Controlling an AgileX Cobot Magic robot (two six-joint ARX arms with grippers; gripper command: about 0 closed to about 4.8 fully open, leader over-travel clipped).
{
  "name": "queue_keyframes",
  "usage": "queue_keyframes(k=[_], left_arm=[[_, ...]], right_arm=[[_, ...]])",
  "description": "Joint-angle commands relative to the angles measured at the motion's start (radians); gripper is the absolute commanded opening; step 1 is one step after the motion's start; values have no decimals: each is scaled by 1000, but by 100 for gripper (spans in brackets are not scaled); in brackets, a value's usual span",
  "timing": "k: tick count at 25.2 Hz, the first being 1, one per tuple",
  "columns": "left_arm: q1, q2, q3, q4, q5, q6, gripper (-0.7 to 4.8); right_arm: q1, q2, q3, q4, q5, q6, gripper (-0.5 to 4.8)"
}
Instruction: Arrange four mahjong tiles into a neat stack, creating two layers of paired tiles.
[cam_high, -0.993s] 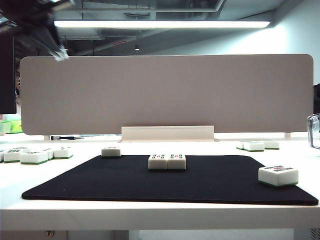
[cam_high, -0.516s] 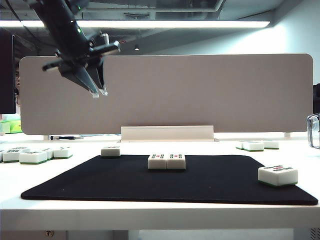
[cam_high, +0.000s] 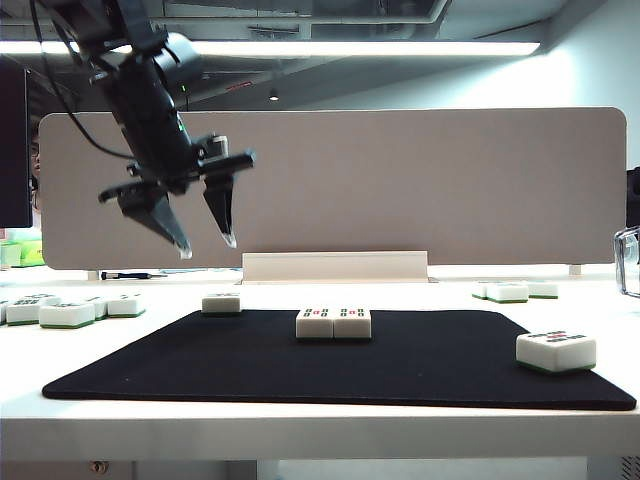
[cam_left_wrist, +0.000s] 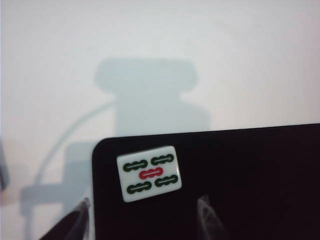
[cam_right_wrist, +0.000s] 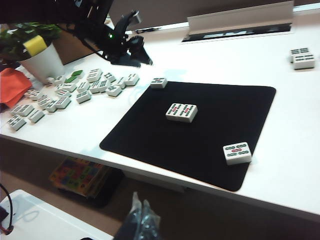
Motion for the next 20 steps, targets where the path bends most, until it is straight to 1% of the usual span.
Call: queue_keyframes(k=[1,2,4,6,14,20], left_arm=[[-3,19,3,19,-2,-6,292],[-6,32,3,31,-3,-13,291],[-17,57,3,43,-34,-33,292],[-36,87,3,61,-50,-33,292],[-84,126,3,104,-186,-32,292],[-84,138,2,108,-190,-33,291]], right_arm=[[0,-12,2,10,11,-2,-1],[0,-12,2,9,11,-2,-1],[0,-12,2,10,11,-2,-1],[0,-12,2,10,11,-2,-1],[0,-12,2,9,11,-2,-1],[0,-12,2,9,11,-2,-1]])
